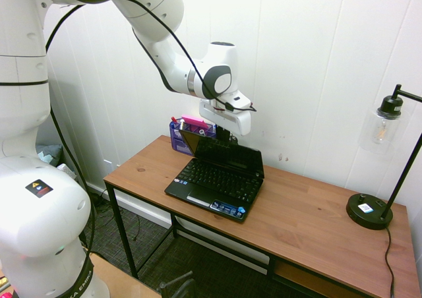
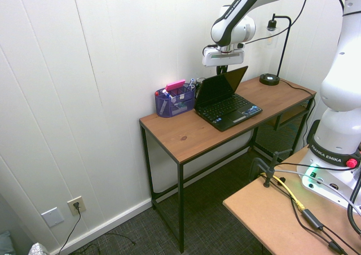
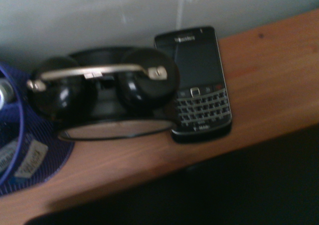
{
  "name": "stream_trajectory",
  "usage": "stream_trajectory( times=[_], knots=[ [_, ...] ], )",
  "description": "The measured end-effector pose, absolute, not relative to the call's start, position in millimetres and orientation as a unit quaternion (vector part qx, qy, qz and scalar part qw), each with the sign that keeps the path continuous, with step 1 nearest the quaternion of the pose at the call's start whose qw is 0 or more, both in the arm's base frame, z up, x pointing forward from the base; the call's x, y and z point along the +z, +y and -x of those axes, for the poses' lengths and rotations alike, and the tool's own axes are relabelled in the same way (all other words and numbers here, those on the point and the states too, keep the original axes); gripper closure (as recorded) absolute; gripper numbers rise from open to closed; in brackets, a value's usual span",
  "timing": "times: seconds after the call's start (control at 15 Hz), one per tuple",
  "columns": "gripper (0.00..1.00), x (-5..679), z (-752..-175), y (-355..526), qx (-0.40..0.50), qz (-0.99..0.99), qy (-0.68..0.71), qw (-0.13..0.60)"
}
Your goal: Close the laptop lid
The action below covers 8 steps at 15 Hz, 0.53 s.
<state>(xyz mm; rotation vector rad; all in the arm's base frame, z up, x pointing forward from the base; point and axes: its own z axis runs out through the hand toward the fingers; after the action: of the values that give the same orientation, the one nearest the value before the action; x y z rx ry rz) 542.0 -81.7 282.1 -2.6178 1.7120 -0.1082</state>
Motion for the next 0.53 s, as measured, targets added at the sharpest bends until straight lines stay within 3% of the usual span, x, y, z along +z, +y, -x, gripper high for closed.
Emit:
stream_trajectory(
  times=[0.53],
  knots=[
    [1.0, 209.3, -475.3, -86.3, 0.02, 0.823, 0.568, 0.004]
  ],
)
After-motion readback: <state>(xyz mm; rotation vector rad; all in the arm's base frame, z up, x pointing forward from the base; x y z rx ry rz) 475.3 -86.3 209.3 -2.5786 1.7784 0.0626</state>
